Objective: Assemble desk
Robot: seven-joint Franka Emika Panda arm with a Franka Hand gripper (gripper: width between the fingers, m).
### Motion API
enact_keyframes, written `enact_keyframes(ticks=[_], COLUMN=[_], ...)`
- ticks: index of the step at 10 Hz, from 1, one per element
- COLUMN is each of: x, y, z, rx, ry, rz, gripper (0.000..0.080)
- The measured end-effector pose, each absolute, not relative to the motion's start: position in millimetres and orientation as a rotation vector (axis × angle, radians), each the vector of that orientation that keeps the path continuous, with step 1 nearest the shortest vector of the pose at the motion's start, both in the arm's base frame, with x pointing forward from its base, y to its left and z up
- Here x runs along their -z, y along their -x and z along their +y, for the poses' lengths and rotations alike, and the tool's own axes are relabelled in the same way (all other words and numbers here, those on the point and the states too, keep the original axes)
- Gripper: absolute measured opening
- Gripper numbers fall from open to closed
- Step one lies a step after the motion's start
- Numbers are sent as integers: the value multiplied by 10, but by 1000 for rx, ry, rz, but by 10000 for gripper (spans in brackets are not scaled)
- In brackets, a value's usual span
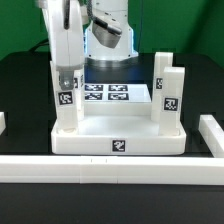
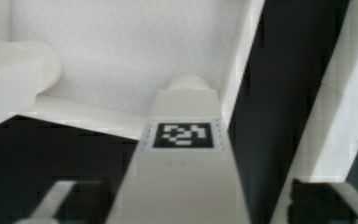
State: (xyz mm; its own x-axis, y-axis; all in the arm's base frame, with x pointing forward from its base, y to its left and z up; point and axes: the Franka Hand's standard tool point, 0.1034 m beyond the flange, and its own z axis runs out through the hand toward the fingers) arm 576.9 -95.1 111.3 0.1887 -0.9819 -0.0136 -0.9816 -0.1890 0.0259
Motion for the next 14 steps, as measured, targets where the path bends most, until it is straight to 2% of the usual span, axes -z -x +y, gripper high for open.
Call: enact_keyframes(ticks=[1,2,8,14], x=[-1112,-1121,-1123,-1104], y=[-5766,-5767,-5768,-5737], z=[-935,-922,-925,-970], rx=[50,61,65,35], ry=[-2477,-2510,-2882,-3122], rz=[-1911,-1868,-1242,-289], gripper=[596,639,649,649])
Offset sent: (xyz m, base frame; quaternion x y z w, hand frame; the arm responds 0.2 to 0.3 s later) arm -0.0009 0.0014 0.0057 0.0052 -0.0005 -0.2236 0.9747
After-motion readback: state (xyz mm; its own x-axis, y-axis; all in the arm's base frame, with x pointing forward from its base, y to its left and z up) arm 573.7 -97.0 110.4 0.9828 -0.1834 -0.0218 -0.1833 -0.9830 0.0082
